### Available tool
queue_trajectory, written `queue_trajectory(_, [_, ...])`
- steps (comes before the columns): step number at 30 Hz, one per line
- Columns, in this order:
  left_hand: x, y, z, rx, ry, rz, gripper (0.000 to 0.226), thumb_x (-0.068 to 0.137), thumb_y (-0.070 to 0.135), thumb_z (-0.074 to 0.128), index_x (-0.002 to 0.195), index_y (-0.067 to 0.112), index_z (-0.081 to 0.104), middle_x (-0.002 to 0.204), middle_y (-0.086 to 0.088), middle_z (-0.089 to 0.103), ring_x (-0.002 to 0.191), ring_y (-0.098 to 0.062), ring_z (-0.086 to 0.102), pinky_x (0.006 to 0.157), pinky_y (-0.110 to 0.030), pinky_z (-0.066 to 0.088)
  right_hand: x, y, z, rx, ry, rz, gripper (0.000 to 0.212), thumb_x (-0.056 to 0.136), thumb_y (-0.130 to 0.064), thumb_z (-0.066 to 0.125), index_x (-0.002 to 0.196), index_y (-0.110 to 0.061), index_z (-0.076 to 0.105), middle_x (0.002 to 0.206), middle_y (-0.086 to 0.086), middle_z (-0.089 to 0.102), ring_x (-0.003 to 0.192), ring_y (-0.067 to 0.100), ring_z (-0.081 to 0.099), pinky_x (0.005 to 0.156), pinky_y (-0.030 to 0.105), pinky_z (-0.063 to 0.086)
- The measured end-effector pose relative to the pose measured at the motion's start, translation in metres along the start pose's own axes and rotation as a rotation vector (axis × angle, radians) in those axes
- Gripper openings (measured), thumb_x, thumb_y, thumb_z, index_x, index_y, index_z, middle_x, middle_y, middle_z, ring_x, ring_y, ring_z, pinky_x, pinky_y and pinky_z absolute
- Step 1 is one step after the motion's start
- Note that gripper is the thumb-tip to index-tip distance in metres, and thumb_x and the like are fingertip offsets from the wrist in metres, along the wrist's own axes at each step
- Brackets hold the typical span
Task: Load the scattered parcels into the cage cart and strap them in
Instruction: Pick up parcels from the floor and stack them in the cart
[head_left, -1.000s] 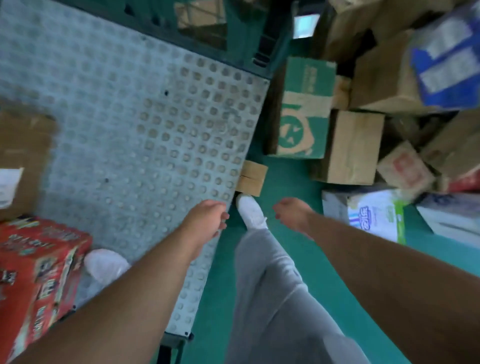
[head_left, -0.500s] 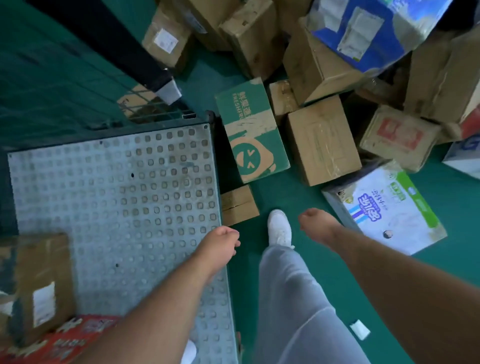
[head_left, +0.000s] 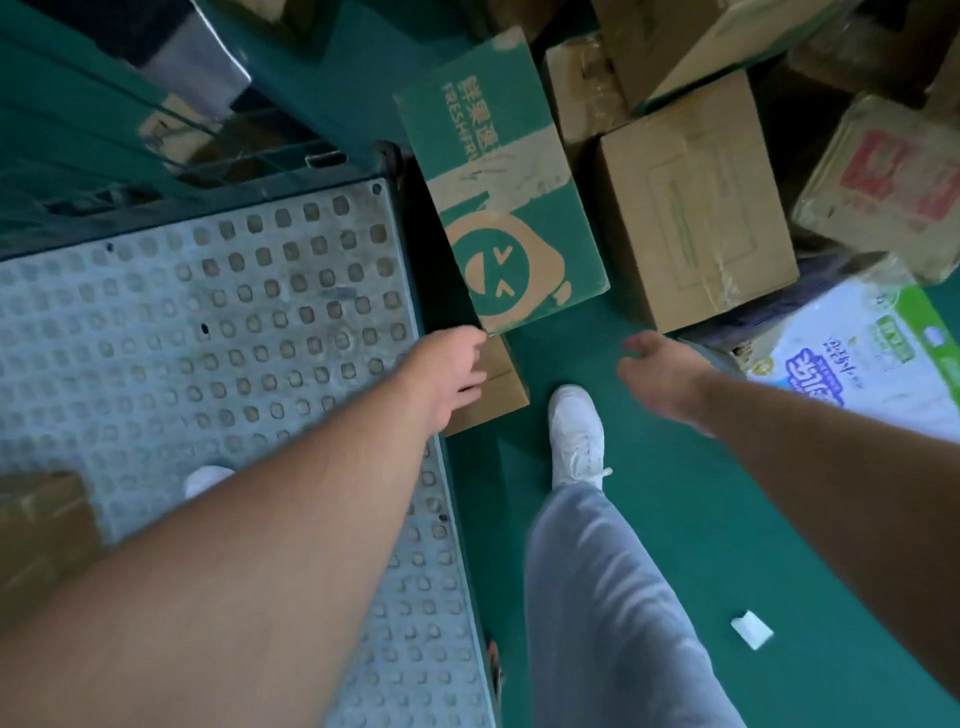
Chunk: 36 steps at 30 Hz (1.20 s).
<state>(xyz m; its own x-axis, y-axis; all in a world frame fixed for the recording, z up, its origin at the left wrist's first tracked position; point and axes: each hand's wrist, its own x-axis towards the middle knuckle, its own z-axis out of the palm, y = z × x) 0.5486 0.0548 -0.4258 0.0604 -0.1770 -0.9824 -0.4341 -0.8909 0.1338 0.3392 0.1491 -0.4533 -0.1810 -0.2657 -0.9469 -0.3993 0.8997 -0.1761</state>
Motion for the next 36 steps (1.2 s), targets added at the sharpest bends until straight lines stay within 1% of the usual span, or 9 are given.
queue_trajectory(8, [0.111, 0.002, 0.016, -0.114, -0.047, -0.068, 0.046, 0.099, 0.007, 0.047, 0.145, 0.013, 0.047, 0.145, -0.005, 0.048, 0.122, -0.032, 0.053, 0.096, -0.045, 0.05, 0.112, -0.03, 0.014, 0.158, 0.139, 0.013, 0.081, 0.097, -0.031, 0.049, 0.163, -0.031, 0.002, 0.161, 0.008, 0.034, 0.131, 0.036, 0.051, 0.105, 0.045, 0.048])
queue_trajectory(12, [0.125, 0.0, 0.025, -0.177, -0.029, -0.074, 0.039, 0.09, 0.006, 0.053, 0.128, 0.012, 0.06, 0.134, -0.006, 0.055, 0.121, -0.032, 0.055, 0.099, -0.046, 0.045, 0.13, -0.028, 0.016, 0.34, 0.112, 0.025, 0.074, 0.088, -0.031, 0.064, 0.155, -0.033, 0.032, 0.129, 0.0, 0.059, 0.107, 0.024, 0.06, 0.087, 0.035, 0.051])
queue_trajectory(17, [0.078, -0.019, 0.023, -0.127, -0.048, -0.069, 0.034, 0.089, 0.007, 0.06, 0.123, 0.012, 0.059, 0.117, -0.001, 0.063, 0.107, -0.02, 0.057, 0.104, -0.04, 0.042, 0.093, -0.024, 0.011, 0.5, 0.247, 0.044, 0.041, 0.078, -0.043, 0.066, 0.112, -0.026, 0.049, 0.096, 0.001, 0.059, 0.085, 0.022, 0.058, 0.072, 0.038, 0.051])
queue_trajectory(20, [0.03, -0.023, 0.019, -0.24, -0.038, -0.065, 0.044, 0.09, 0.01, 0.062, 0.133, 0.008, 0.055, 0.103, -0.006, 0.066, 0.085, -0.014, 0.058, 0.077, -0.029, 0.042, 0.044, -0.026, -0.003, 0.594, 0.284, -0.048, 0.028, 0.078, -0.043, 0.065, 0.099, -0.027, 0.057, 0.096, 0.0, 0.063, 0.093, 0.027, 0.063, 0.079, 0.041, 0.052])
queue_trajectory(23, [-0.027, -0.016, 0.006, -0.414, -0.052, -0.036, 0.042, 0.091, 0.019, 0.065, 0.131, 0.009, 0.061, 0.117, -0.013, 0.073, 0.1, -0.022, 0.066, 0.079, -0.028, 0.045, -0.03, -0.039, -0.013, 0.616, 0.259, -0.21, 0.03, 0.084, -0.037, 0.067, 0.113, -0.03, 0.064, 0.105, -0.009, 0.069, 0.099, 0.011, 0.066, 0.086, 0.033, 0.051])
queue_trajectory(25, [-0.072, -0.012, -0.009, -0.534, -0.055, -0.024, 0.033, 0.092, 0.027, 0.064, 0.122, 0.013, 0.069, 0.114, -0.009, 0.076, 0.109, -0.026, 0.069, 0.091, -0.033, 0.051, -0.084, -0.051, -0.013, 0.487, 0.258, -0.302, 0.052, 0.078, -0.048, 0.064, 0.129, -0.035, 0.062, 0.116, -0.011, 0.067, 0.109, 0.008, 0.064, 0.099, 0.033, 0.049])
queue_trajectory(29, [-0.165, -0.03, -0.048, -0.592, 0.003, -0.089, 0.031, 0.095, 0.043, 0.053, 0.091, 0.019, 0.072, 0.101, -0.007, 0.075, 0.09, -0.026, 0.069, 0.095, -0.044, 0.048, -0.192, -0.086, -0.012, 0.018, 0.184, -0.454, 0.075, 0.08, -0.057, 0.051, 0.151, -0.038, 0.041, 0.125, -0.012, 0.047, 0.122, 0.012, 0.043, 0.11, 0.043, 0.038])
queue_trajectory(32, [-0.234, -0.057, -0.081, -0.69, 0.023, -0.176, 0.054, 0.098, 0.057, 0.041, 0.104, 0.015, 0.074, 0.106, -0.013, 0.078, 0.101, -0.03, 0.07, 0.095, -0.047, 0.05, -0.271, -0.125, 0.004, -0.24, 0.009, -0.628, 0.075, 0.09, -0.053, 0.051, 0.158, -0.035, 0.024, 0.127, -0.015, 0.036, 0.122, 0.007, 0.03, 0.106, 0.037, 0.036])
queue_trajectory(36, [-0.296, -0.094, -0.122, -0.956, 0.127, -0.318, 0.077, 0.092, 0.077, 0.039, 0.114, 0.01, 0.069, 0.105, -0.019, 0.074, 0.102, -0.036, 0.067, 0.087, -0.046, 0.055, -0.329, -0.184, 0.05, -0.571, -0.106, -0.842, 0.079, 0.09, -0.058, 0.045, 0.16, -0.033, 0.02, 0.15, -0.005, 0.036, 0.143, 0.022, 0.026, 0.121, 0.048, 0.026])
